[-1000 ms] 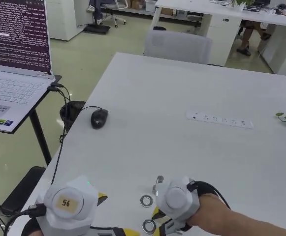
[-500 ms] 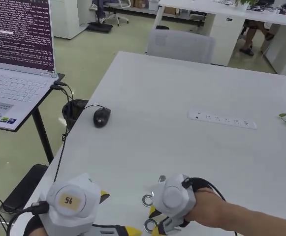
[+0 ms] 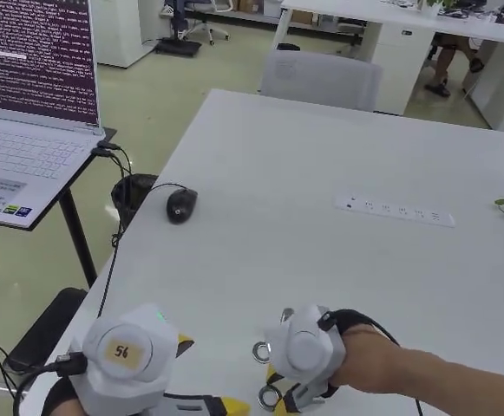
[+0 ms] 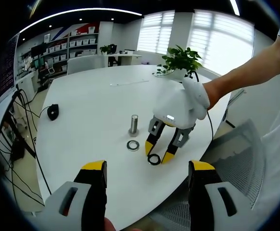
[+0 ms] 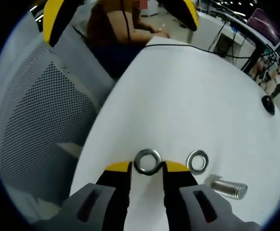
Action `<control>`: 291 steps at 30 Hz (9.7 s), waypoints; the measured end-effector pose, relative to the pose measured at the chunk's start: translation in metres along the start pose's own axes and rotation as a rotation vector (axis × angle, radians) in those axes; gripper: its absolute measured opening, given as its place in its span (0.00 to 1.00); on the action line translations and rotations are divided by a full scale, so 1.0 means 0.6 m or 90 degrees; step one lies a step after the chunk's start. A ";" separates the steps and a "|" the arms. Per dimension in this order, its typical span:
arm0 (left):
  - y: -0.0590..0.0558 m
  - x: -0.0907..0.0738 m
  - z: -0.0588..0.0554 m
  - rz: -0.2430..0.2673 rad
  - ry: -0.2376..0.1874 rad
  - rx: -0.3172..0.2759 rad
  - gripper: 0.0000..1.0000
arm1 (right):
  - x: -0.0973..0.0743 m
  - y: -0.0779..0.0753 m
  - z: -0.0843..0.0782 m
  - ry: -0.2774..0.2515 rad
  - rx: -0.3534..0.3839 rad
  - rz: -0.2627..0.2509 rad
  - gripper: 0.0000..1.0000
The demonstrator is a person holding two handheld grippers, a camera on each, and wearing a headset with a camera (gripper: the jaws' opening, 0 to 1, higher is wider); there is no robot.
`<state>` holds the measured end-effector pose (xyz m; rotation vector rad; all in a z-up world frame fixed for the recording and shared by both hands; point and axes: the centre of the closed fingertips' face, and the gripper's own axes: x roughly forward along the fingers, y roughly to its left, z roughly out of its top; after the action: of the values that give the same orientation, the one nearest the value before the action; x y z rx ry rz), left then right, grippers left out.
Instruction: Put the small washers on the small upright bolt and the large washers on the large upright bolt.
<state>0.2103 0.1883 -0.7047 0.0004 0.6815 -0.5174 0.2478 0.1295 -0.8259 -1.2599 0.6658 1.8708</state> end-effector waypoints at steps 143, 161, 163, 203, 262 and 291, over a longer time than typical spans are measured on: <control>-0.017 0.003 0.005 -0.012 0.003 0.007 0.68 | -0.009 -0.087 -0.013 -0.040 0.268 -0.135 0.18; -0.020 0.002 0.004 -0.014 0.007 0.014 0.68 | -0.008 -0.104 -0.004 -0.056 0.235 -0.144 0.29; -0.018 0.002 0.005 -0.013 0.006 0.014 0.68 | -0.002 -0.098 -0.007 -0.049 0.236 -0.129 0.30; -0.019 0.003 0.006 -0.011 0.002 0.010 0.68 | 0.000 -0.045 0.008 -0.014 0.138 -0.065 0.26; -0.017 0.002 0.013 -0.012 -0.003 0.014 0.68 | -0.149 -0.165 -0.029 -0.052 0.281 -0.195 0.23; -0.014 0.002 0.012 -0.007 0.000 0.010 0.68 | -0.075 -0.165 -0.064 -0.015 0.334 -0.159 0.24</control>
<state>0.2117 0.1795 -0.6984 0.0108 0.6773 -0.5333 0.3592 0.1423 -0.7989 -0.9257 0.8721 1.3832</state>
